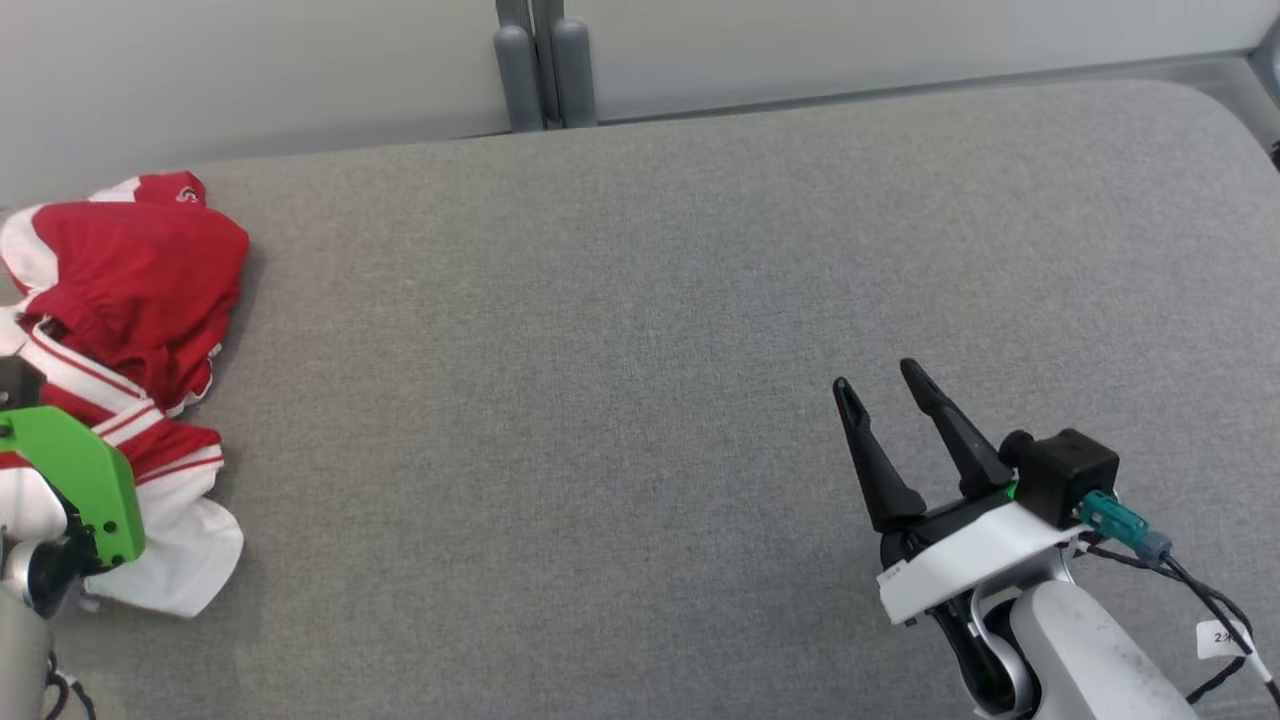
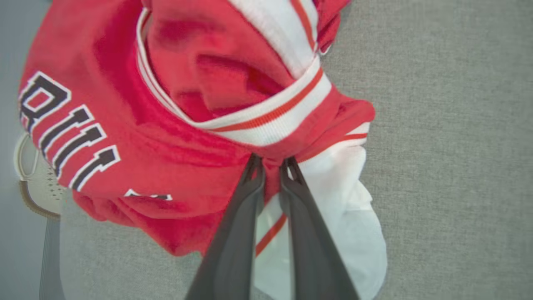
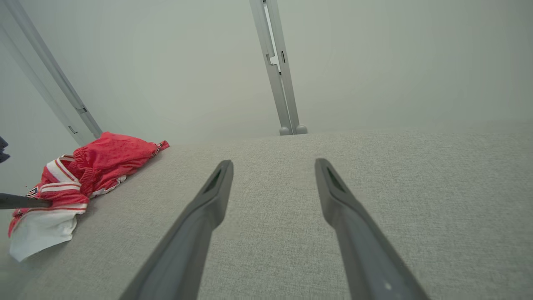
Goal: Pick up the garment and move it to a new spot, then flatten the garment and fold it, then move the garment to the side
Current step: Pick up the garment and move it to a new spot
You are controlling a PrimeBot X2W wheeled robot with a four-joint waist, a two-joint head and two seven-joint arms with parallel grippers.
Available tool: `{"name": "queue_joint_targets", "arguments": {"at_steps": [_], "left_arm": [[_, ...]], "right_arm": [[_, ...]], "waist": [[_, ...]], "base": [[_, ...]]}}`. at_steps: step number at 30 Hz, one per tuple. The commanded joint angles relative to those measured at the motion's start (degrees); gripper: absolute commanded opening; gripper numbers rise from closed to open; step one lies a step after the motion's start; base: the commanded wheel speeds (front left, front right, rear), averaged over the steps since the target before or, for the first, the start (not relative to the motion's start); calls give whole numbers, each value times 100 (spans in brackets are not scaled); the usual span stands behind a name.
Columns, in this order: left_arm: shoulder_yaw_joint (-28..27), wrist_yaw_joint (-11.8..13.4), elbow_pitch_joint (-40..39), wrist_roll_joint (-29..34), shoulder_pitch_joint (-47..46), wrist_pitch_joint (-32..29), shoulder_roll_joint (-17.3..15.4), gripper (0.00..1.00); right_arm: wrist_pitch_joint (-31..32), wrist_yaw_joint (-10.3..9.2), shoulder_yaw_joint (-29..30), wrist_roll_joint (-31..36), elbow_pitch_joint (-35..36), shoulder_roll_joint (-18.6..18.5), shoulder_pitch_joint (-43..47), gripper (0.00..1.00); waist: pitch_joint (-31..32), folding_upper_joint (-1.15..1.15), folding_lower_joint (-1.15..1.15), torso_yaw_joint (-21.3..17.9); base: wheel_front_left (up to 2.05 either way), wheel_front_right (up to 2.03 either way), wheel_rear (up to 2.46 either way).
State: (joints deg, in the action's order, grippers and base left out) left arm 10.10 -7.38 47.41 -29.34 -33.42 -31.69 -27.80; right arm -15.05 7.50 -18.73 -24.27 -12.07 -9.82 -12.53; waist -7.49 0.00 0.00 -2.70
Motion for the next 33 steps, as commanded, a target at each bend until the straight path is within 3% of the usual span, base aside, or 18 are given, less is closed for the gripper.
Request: {"name": "queue_joint_targets", "arguments": {"at_steps": [1, 10, 15, 19, 24, 29, 33], "left_arm": [[136, -13, -216, -36, 48, 29, -143, 0], [993, -15, -2196, -493, -352, -95, -647, 0], [1167, -15, -3129, -653, -583, -53, -485, 0], [1325, -6, -3696, -721, -629, 55, -178, 0], [1649, 92, -3964, -710, -545, 320, 500, 0], [2100, 121, -3454, -520, -492, 741, 1211, 0], [2501, 84, -2617, -359, -543, 1230, 1827, 0]], "right_arm": [[-17, -2, 15, 11, -25, 22, 124, 100], [-17, -2, 54, 131, -36, 179, 387, 100], [-17, -2, 105, 126, 7, 198, 413, 100], [-17, -2, 147, 115, 13, 182, 405, 100], [-17, -2, 191, 67, 4, 112, 373, 100], [-17, -2, 171, 22, 19, 89, 256, 100], [-17, -2, 162, -19, 31, 84, 178, 100]], "waist": [[474, 0, 0, 213], [886, 0, 0, 390], [885, 0, 0, 231], [841, 0, 0, -54], [733, 0, 0, -535], [532, 0, 0, -1046], [315, 0, 0, -1345]], "base": [[0, 0, 0], [0, 0, 0], [0, 0, 0], [0, 0, 0], [0, 0, 0], [0, 0, 0], [0, 0, 0]]}}
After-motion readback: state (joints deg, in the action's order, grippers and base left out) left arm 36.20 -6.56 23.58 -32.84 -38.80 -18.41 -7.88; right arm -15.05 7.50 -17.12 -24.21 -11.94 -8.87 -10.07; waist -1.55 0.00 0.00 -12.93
